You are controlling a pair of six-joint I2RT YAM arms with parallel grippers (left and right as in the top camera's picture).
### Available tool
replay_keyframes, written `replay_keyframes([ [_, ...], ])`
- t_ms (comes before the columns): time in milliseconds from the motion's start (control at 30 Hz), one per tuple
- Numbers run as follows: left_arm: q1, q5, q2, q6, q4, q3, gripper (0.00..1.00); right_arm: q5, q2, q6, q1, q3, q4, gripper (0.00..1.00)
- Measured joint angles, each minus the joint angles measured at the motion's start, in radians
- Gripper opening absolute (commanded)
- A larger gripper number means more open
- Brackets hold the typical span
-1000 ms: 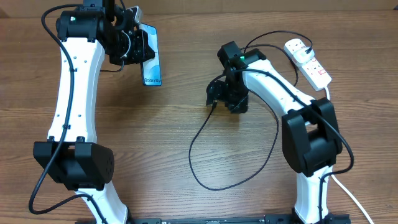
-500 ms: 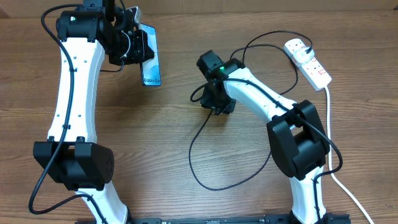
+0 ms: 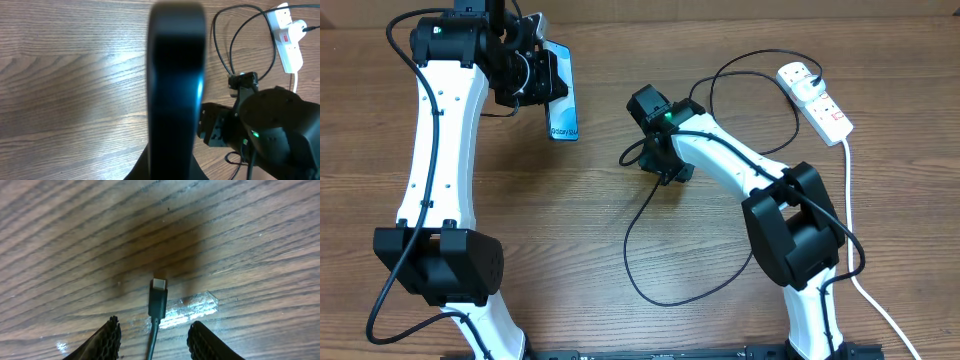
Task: Plug charger to phone and switch on socket
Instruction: 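Move the right gripper down to the black cable's USB-C plug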
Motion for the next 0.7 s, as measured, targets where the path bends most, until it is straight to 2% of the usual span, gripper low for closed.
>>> replay_keyframes([
  [133,0.000,0.000,0.000,0.000,-0.001,0.000,0.04,-0.010,0.033,0.000,0.000,0.000,-0.007,0.44],
  [333,0.000,0.000,0.000,0.000,-0.002,0.000,0.04,-0.014,0.040,0.000,0.000,0.001,-0.002,0.33],
  [467,0.000,0.000,0.000,0.000,-0.002,0.000,0.04,-0.014,0.040,0.000,0.000,0.001,-0.001,0.31],
  [700,0.000,0.000,0.000,0.000,-0.002,0.000,0.04,-0.027,0.041,0.000,0.000,0.001,-0.005,0.22],
])
